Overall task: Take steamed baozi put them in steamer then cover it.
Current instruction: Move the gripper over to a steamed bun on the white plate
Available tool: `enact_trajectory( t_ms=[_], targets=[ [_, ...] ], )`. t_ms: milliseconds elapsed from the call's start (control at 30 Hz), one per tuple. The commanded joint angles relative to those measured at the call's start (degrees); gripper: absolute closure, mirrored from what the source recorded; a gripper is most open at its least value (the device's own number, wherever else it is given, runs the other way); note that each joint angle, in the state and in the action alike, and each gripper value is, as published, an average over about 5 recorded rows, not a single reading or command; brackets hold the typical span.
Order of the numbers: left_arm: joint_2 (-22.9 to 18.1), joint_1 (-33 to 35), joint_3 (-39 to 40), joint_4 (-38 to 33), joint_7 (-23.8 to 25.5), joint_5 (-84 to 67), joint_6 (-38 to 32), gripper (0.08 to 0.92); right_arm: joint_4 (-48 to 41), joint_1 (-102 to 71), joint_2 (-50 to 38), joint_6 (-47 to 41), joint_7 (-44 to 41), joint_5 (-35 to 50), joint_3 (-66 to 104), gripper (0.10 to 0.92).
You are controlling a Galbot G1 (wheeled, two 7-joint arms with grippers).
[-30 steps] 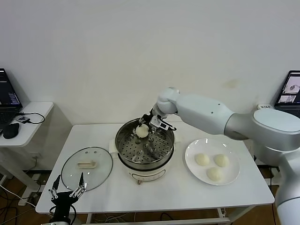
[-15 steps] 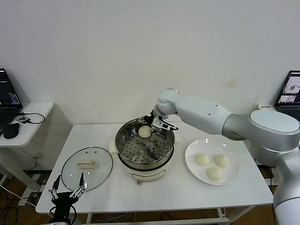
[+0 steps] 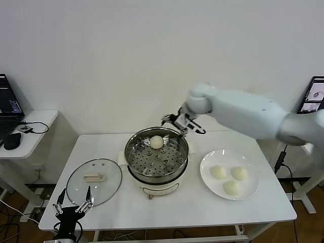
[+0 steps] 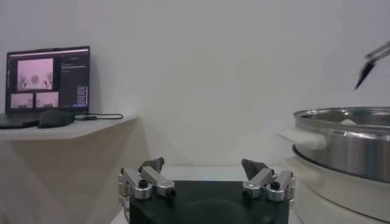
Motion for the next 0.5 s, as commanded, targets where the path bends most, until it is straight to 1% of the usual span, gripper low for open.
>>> enact_trajectory(
  t_ms=[33, 100, 200, 500],
  targets=[
    [0.4, -0.2, 0.1, 0.0, 0.0, -0.2, 0.3, 0.177, 15.1, 2.5, -21.6, -20.3, -4.6, 10.6, 0.5, 0.203],
    [0.7, -0.2, 0.2, 0.0, 0.0, -0.3, 0.3, 0.177, 16.5, 1.3, -25.0, -21.7, -4.6, 11.0, 1.2, 0.202],
    [1.1, -0.3, 0.3, 0.2, 0.1, -0.4, 0.3, 0.177, 17.4, -0.9, -28.4, -22.6, -4.8, 9.3, 1.6, 0.203],
    [1.7, -1.1, 0.2, 0.6, 0.2, -0.6, 0.4, 0.177, 14.2, -12.3, -30.1, -22.2, -4.9, 3.3, 6.9, 0.202]
  ],
)
